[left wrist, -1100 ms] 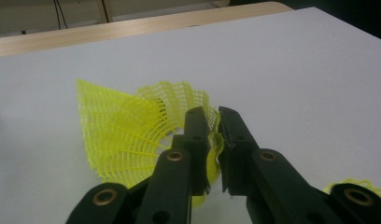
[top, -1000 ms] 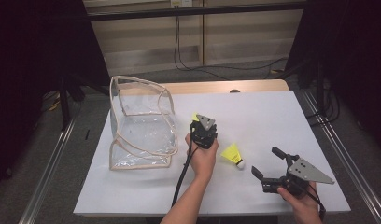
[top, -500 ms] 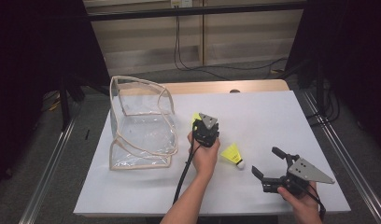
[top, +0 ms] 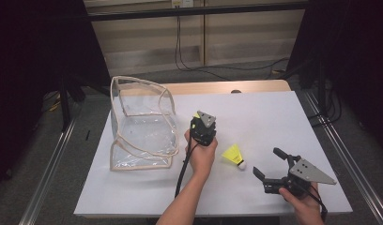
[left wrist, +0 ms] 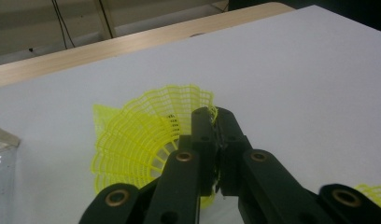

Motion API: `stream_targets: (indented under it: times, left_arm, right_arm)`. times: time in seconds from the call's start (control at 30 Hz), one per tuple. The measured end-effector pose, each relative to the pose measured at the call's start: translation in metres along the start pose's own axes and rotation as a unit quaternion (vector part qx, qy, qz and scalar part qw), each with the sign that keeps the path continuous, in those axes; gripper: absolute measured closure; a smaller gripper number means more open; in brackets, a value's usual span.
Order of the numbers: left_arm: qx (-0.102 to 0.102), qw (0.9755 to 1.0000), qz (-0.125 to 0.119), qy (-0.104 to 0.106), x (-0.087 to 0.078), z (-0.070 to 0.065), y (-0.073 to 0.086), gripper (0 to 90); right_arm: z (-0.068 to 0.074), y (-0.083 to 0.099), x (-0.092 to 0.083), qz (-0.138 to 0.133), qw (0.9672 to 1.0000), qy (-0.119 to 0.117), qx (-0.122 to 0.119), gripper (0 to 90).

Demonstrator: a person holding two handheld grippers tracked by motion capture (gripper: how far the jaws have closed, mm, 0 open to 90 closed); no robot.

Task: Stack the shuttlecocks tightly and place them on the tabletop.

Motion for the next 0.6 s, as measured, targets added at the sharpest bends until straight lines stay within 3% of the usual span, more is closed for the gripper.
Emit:
stream_targets:
  times: [0.27,0.6]
  left_arm:
    - [0.014,0.9997,0.011,-0.014,-0.007,0.008,0.0,88.3]
    - [0.014,0.9995,0.016,-0.024,-0.01,0.017,0.001,88.3]
  right_arm:
    - [0.0,0.0,0.0,0.0,1.0,0.0,0.001,2.6]
    - [0.0,0.0,0.0,0.0,1.0,0.0,0.001,2.6]
Point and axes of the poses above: each handheld gripper's, and its own axes: x roughly forward along the jaws, y roughly out of its underside, z roughly to its left, the point moved 5 cm from there along x, roughly forward along the jaws, and after that the axes turned 7 degrees about -z, right-handed, at the moved point
